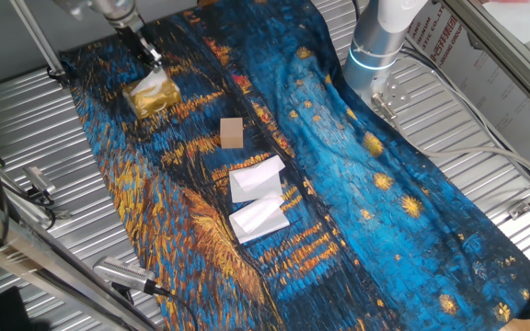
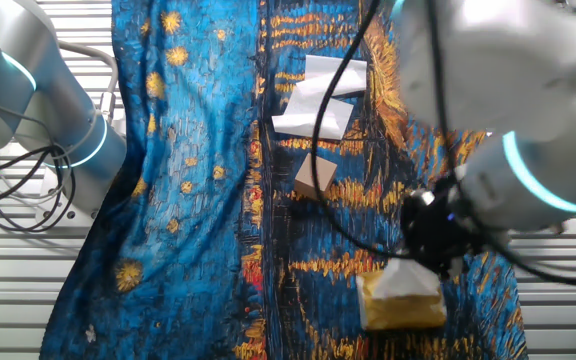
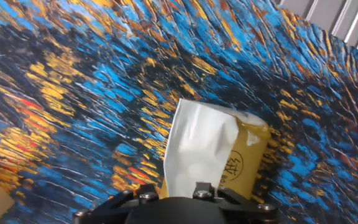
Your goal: Pull out a napkin
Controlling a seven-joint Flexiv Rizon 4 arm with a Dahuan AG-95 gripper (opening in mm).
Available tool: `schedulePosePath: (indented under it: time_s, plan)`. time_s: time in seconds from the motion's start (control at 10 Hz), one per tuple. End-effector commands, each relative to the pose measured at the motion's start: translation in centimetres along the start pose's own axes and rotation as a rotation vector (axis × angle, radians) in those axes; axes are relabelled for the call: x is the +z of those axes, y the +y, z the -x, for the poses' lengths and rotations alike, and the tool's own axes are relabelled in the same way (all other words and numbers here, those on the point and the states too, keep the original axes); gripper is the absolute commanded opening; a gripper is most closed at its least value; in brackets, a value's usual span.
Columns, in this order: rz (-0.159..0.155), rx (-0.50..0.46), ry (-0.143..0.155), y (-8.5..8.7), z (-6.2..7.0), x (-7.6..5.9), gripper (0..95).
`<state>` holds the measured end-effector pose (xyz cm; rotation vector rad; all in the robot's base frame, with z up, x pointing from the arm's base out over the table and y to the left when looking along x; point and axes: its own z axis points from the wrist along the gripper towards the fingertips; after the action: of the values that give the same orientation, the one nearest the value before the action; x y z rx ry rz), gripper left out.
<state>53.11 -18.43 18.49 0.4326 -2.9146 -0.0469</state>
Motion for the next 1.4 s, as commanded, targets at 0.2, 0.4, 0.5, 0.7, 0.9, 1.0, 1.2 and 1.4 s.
schedulePosePath:
  time_s: [0.2,0.4,0.5,0.7,0.9,1.0,1.2,1.4]
  plan:
    - [0.042,0.091,0.011,2.5,-0.1,-2.6,0.0]
    - [0.082,0.161,0.017,3.9,-0.1,-3.6,0.0]
    - [0.120,0.218,0.014,4.6,0.1,-3.9,0.0]
    - [0.183,0.326,0.010,5.9,0.7,-4.2,0.0]
    - [0.217,0.407,0.010,7.7,1.3,-4.7,0.0]
    - [0.214,0.421,0.010,8.6,1.4,-4.9,0.0]
    - [0.215,0.430,0.006,9.4,1.5,-4.9,0.0]
    - [0.217,0.435,0.005,9.5,1.6,-4.9,0.0]
